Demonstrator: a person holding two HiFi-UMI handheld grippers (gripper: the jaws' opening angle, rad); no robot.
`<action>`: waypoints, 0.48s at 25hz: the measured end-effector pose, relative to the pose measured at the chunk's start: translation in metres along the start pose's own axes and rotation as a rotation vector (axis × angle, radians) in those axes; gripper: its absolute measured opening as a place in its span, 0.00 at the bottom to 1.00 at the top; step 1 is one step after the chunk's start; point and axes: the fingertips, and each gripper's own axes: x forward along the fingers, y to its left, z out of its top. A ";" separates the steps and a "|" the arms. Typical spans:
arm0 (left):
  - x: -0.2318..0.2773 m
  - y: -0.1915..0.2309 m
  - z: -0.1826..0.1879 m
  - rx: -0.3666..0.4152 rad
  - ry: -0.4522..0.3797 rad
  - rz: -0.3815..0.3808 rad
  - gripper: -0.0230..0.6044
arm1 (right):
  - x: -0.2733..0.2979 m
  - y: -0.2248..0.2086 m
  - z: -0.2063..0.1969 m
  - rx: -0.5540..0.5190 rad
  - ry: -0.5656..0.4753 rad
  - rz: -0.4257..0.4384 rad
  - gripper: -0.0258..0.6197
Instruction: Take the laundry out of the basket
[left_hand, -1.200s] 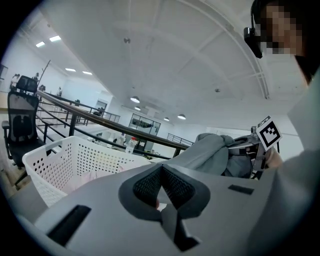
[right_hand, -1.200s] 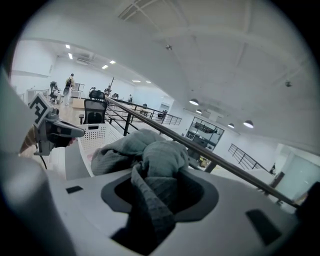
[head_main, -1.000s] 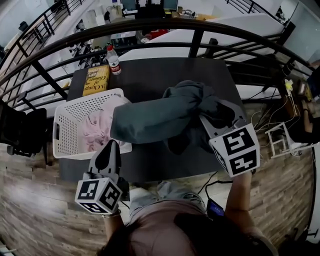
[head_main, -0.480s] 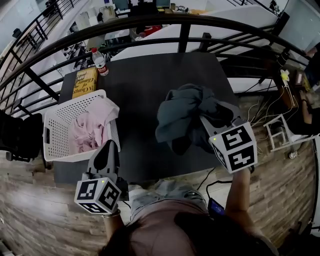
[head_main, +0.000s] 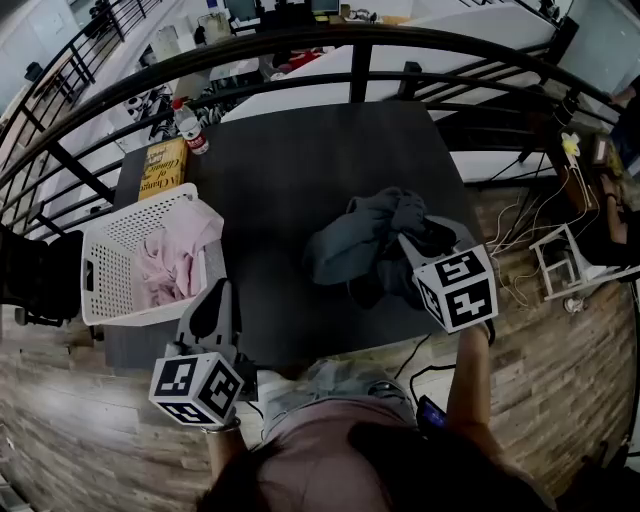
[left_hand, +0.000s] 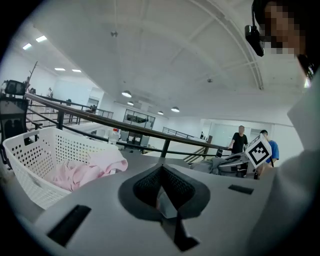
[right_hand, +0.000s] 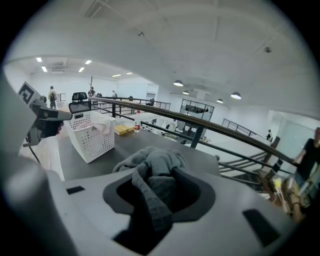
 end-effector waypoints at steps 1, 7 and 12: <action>0.002 -0.004 0.000 0.002 0.002 -0.005 0.03 | 0.004 -0.003 -0.007 0.014 0.009 0.003 0.27; 0.010 -0.018 -0.005 0.013 0.020 -0.033 0.03 | 0.027 -0.006 -0.042 0.082 0.042 0.031 0.27; 0.013 -0.028 -0.008 0.008 0.027 -0.054 0.03 | 0.040 -0.005 -0.067 0.125 0.069 0.047 0.27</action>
